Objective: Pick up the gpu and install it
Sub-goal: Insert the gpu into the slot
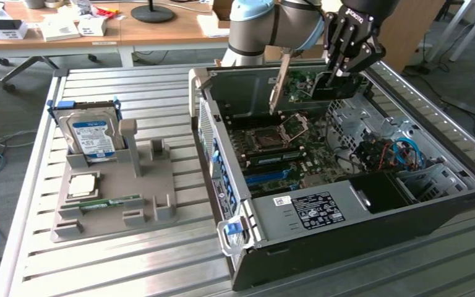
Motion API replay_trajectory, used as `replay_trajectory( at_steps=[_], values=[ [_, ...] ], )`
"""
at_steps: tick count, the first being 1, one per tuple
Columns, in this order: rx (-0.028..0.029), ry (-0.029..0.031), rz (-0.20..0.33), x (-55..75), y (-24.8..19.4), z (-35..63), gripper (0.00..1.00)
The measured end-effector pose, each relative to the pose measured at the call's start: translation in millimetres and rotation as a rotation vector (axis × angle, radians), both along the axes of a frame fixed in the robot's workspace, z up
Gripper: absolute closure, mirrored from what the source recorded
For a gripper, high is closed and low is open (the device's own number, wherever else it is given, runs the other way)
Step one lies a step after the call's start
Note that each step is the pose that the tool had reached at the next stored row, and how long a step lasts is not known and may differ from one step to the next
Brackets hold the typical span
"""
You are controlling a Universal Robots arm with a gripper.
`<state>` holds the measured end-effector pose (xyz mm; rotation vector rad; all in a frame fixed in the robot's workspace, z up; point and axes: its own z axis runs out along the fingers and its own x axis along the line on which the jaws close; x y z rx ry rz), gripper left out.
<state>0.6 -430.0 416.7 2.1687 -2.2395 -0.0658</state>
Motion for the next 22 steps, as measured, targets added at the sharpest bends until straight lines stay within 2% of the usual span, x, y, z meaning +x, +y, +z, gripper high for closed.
replay_trajectory(
  at_steps=[22],
  values=[
    [-0.0003, 0.0000, 0.000, -1.4, 0.0, -18.5, 0.74]
  ],
)
